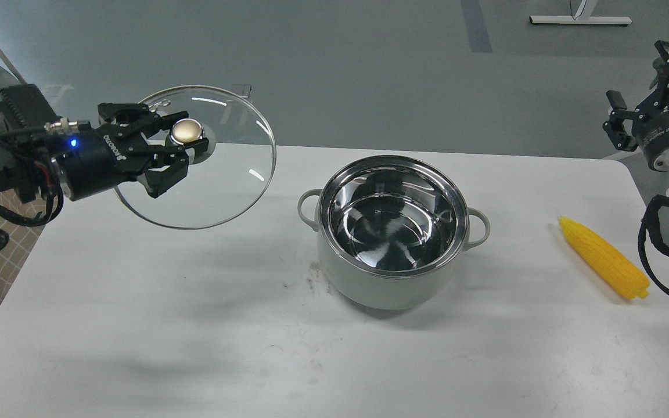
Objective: Open pot and put corn in
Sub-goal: 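Lower the glass lid onto the table beside the pot, left gripper, then open the left gripper and raise it away from the lid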
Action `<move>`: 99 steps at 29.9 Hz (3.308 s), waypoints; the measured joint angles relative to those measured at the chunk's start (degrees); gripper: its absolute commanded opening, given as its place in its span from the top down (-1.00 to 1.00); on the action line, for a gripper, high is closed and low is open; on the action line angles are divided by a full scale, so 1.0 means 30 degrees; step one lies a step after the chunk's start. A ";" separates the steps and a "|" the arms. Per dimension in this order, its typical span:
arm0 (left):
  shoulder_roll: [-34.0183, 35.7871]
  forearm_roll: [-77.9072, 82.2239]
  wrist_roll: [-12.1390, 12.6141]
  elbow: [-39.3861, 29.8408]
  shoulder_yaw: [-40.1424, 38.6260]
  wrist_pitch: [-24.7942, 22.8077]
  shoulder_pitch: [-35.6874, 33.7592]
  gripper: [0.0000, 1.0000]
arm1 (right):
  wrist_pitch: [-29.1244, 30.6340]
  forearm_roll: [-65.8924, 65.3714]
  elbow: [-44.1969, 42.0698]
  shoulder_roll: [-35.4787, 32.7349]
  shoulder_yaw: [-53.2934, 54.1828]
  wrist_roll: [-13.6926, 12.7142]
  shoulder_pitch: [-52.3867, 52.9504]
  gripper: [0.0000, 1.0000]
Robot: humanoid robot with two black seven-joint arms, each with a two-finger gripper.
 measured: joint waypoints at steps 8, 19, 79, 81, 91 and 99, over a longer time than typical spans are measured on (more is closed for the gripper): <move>-0.1900 0.0000 -0.0073 0.4895 0.0238 0.4039 0.3157 0.61 | 0.0001 -0.0001 0.0004 0.0002 -0.0002 0.0000 -0.0118 -1.00; -0.3628 -0.1062 -0.0269 0.6793 0.0310 0.4514 0.4695 0.57 | 0.0001 0.0000 0.0000 0.0019 -0.0005 -0.0001 -0.0313 -1.00; -0.1923 -1.3820 -0.1108 0.3204 -0.0461 0.0924 0.0413 -0.78 | 0.0152 -0.1747 0.1772 -0.1552 0.0042 0.0000 -0.0337 -1.00; -0.1868 -1.7004 -0.1107 0.3054 -0.0615 -0.0947 -0.1021 -0.79 | 0.0159 -0.3638 0.2628 -0.2369 0.0030 -0.0001 0.0021 -1.00; -0.3914 -2.9221 -0.0887 0.3148 -0.2861 -0.7405 -0.2842 -0.87 | 0.0154 -1.6314 0.6502 -0.7316 -0.0462 0.0001 0.0422 -1.00; -0.5536 -2.9667 -0.0773 0.3152 -0.3517 -0.7675 -0.2486 -0.88 | -0.0605 -2.8319 0.8458 -1.0651 -0.2900 0.0002 0.0186 -1.00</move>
